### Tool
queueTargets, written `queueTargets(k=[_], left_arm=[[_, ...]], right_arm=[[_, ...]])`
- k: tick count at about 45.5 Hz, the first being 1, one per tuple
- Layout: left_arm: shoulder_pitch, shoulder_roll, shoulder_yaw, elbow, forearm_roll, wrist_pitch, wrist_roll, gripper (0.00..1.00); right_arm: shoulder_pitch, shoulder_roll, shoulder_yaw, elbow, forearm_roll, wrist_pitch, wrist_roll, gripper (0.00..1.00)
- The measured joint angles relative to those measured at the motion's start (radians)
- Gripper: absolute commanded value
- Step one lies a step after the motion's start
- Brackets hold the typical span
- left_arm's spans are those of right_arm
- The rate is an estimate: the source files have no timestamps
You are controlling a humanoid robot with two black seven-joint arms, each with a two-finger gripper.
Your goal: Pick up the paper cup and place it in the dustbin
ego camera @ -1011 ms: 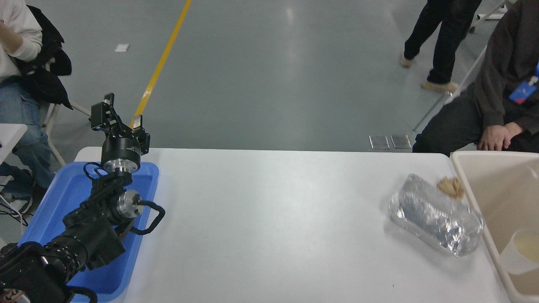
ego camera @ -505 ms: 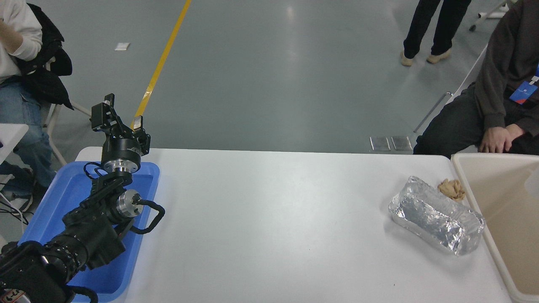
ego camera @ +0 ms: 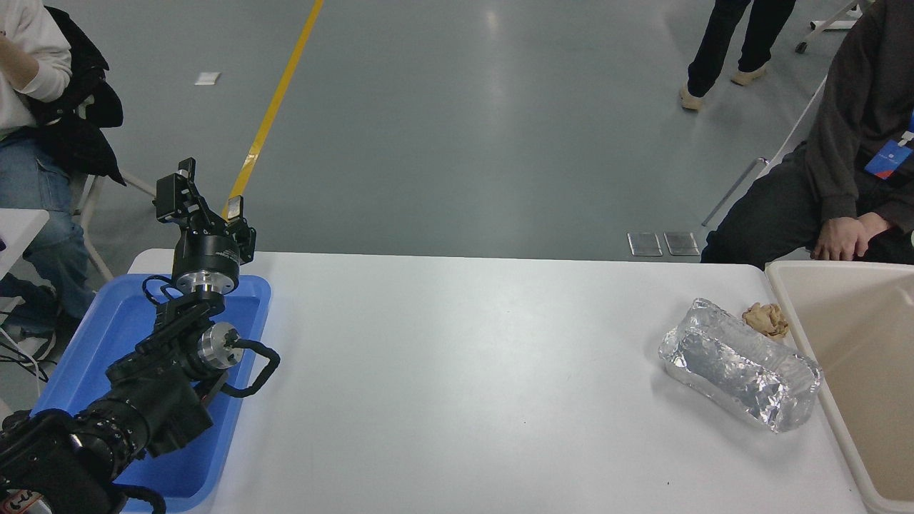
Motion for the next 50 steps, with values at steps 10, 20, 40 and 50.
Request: queueTargets(k=[10,20,40,50], left_arm=[[0.000,0.000,0.000,0.000,0.000,0.000,0.000,1.00],[0.000,0.000,0.000,0.000,0.000,0.000,0.000,1.00],[0.000,0.000,-0.001,0.000,-0.001,0.000,0.000,1.00],[0.000,0.000,-0.001,0.000,0.000,0.000,0.000,1.00]], right_arm=[[0.004,-0.001,-0.002,-0.004,-0.019,0.001,0.000,0.00],[-0.065,0.004,-0.002,-0.061,-0.036,0.002,0.001,0.00],[-0.527,0.092,0.014,-0.269,0.006,-0.231,0.012,0.00],[-0.860,0.243,0.082,-0.428,0.161,-0.460,0.013,0.00]])
